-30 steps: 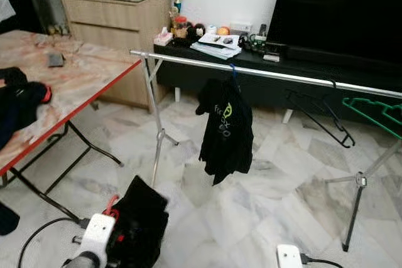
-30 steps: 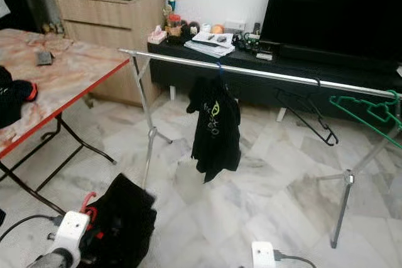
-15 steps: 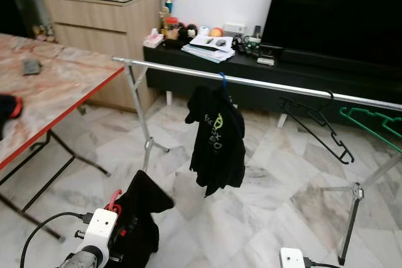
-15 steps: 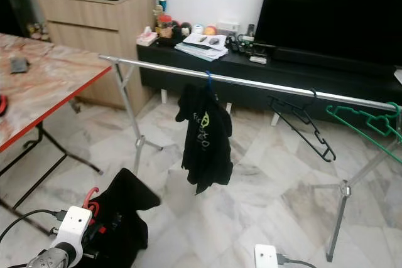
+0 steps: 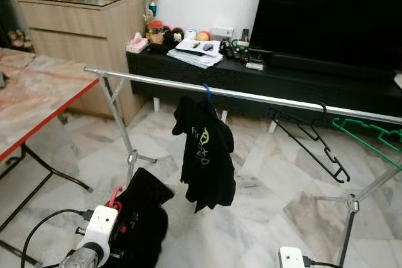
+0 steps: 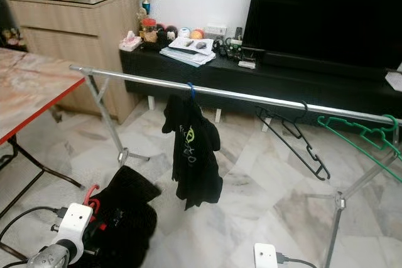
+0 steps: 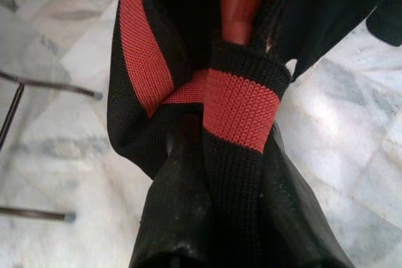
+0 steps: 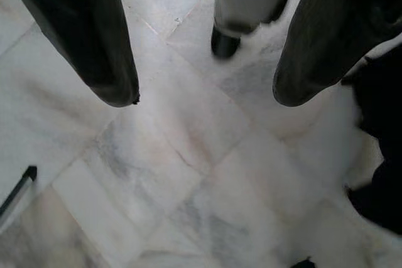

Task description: Hang hanger

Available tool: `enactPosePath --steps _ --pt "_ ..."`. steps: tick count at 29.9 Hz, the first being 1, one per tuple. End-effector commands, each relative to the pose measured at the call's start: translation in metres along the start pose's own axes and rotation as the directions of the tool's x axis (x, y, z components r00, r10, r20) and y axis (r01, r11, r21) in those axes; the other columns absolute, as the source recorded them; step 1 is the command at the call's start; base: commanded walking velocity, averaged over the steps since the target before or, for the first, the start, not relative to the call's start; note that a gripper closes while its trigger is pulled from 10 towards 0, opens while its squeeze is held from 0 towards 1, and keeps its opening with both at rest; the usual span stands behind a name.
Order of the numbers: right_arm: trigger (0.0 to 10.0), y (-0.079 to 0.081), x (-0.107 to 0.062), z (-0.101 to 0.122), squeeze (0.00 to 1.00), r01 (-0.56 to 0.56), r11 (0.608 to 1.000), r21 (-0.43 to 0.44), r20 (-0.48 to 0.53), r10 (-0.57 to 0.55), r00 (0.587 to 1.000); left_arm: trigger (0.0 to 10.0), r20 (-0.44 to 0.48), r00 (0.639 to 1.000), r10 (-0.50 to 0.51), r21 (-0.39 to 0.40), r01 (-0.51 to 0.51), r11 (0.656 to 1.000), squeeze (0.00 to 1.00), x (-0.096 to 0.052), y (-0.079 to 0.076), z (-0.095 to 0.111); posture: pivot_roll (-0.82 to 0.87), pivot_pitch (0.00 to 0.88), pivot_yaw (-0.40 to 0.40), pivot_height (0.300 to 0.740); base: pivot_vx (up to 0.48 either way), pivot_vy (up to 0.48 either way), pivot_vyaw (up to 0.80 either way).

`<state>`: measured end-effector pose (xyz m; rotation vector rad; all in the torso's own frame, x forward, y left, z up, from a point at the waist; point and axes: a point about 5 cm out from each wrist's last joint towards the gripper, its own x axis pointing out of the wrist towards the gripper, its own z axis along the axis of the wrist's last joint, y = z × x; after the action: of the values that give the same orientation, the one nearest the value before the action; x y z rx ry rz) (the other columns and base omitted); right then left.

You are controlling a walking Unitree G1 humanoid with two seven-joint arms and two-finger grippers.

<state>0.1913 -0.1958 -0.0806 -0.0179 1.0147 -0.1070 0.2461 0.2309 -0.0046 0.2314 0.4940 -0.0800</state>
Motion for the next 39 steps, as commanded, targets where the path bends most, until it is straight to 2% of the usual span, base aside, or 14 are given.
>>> enactPosePath --steps 1,17,30,39 --pt "10.0 -0.008 -0.0004 0.0002 0.0 0.018 1.0 0.005 0.003 -0.018 1.0 10.0 0.034 0.999 -0.018 0.009 0.017 1.0 0.0 0.0031 -0.005 0.0086 0.13 0.0 -0.033 0.74 0.345 0.0 0.0" --pt "10.0 -0.0087 -0.0005 0.0002 0.0 0.014 1.0 0.008 0.005 -0.014 1.0 10.0 0.043 0.998 -0.039 0.029 0.038 0.999 0.0 0.0044 -0.0075 0.0115 0.13 0.0 -0.029 0.74 0.336 0.0 0.0" --pt "10.0 -0.0082 -0.0005 -0.0005 0.0 0.013 1.0 0.009 0.002 -0.013 1.0 10.0 0.057 0.997 -0.055 0.023 0.054 0.998 0.0 0.0054 -0.0102 0.0144 0.13 0.0 -0.028 0.74 0.0 0.0 0.0" --pt "10.0 -0.0075 -0.0005 -0.0005 0.0 0.008 1.0 0.007 0.003 -0.008 1.0 10.0 0.063 0.996 -0.057 0.032 0.055 0.998 0.0 0.0059 -0.0098 0.0166 0.13 0.0 -0.026 0.74 0.0 0.363 -0.2"
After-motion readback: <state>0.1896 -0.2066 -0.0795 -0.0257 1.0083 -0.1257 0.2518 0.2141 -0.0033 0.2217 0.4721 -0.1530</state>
